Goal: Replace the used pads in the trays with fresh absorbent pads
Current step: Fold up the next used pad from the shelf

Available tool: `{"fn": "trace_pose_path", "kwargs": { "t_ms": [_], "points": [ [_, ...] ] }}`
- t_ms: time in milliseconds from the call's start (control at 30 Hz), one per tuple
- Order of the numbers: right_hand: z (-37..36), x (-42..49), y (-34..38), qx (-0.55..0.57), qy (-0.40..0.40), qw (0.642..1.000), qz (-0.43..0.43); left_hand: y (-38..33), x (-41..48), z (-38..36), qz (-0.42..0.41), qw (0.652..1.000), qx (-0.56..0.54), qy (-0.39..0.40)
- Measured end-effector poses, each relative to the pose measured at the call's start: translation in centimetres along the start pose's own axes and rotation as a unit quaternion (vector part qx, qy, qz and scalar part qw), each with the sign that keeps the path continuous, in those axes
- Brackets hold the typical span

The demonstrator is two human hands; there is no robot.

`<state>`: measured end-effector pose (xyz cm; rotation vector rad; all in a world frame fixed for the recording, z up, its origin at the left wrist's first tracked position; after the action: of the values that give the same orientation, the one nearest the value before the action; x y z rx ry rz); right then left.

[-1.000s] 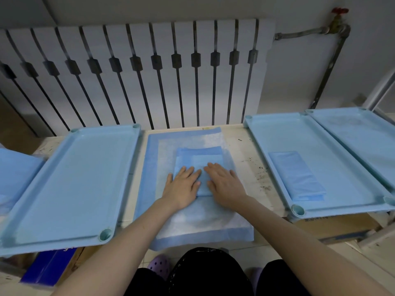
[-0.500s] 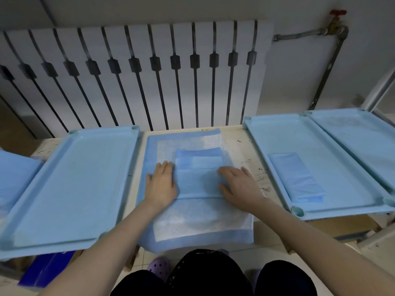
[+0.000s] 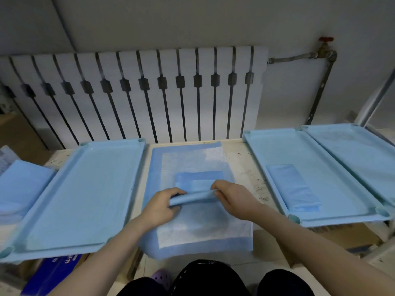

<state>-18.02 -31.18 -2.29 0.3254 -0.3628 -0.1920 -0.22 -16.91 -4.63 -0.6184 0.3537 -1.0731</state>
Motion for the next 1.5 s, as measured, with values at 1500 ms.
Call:
{"fn": "trace_pose_path", "kwargs": {
  "t_ms": [1500],
  "points": [
    [-3.5,0.0,-1.8,-0.098,0.074,0.977,-0.175,-1.1,2.8,-1.5,0.371,0.826,-0.421,-0.058]
  ]
}}
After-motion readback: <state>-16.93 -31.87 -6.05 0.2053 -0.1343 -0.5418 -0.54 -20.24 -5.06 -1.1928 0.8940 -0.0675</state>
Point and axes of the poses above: each hand's wrist, its own x-axis towards the middle knuckle, its own z-axis out of the back of the hand, y = z × x, the point moved 3 cm from there along x, towards the middle knuckle, and after that the axes turned 5 degrees about z, right-handed, at the moved point
